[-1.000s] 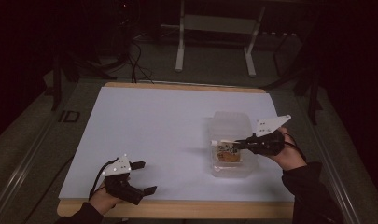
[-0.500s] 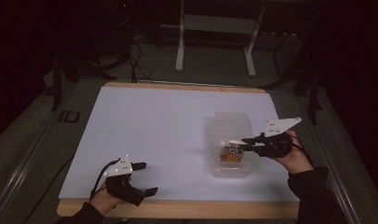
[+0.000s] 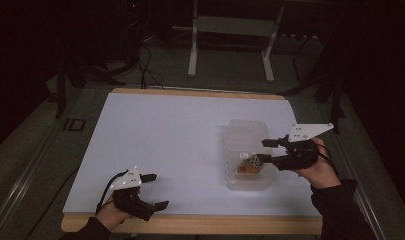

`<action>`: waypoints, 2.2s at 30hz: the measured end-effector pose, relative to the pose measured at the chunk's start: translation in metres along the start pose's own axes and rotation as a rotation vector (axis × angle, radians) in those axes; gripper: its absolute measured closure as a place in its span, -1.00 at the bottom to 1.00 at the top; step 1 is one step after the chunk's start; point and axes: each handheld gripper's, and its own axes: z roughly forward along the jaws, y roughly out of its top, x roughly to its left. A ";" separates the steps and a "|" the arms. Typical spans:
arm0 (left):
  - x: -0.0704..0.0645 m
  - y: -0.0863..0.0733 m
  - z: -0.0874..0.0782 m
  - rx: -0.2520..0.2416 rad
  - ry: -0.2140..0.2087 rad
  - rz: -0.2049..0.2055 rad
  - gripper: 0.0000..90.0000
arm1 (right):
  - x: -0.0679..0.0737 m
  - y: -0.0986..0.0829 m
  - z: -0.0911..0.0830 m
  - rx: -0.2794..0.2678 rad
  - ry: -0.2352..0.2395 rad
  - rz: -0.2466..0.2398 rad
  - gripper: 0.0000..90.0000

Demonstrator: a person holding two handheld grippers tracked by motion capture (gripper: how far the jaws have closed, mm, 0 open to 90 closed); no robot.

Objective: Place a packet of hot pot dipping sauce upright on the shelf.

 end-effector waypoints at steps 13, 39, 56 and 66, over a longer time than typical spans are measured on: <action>-0.001 0.000 -0.001 -0.005 -0.002 0.006 -0.99 | 0.036 0.020 -0.003 -0.067 0.015 -0.050 -0.13; -0.003 0.000 -0.002 -0.003 0.006 0.031 -0.99 | 0.094 -0.019 0.027 -0.138 -0.016 0.057 -0.70; -0.006 0.000 -0.003 -0.004 0.003 0.049 -0.99 | 0.104 -0.060 0.040 -0.142 -0.092 0.100 -0.69; -0.009 -0.001 0.000 -0.001 -0.006 0.069 -0.99 | 0.104 -0.075 0.040 -0.175 -0.096 0.072 -0.66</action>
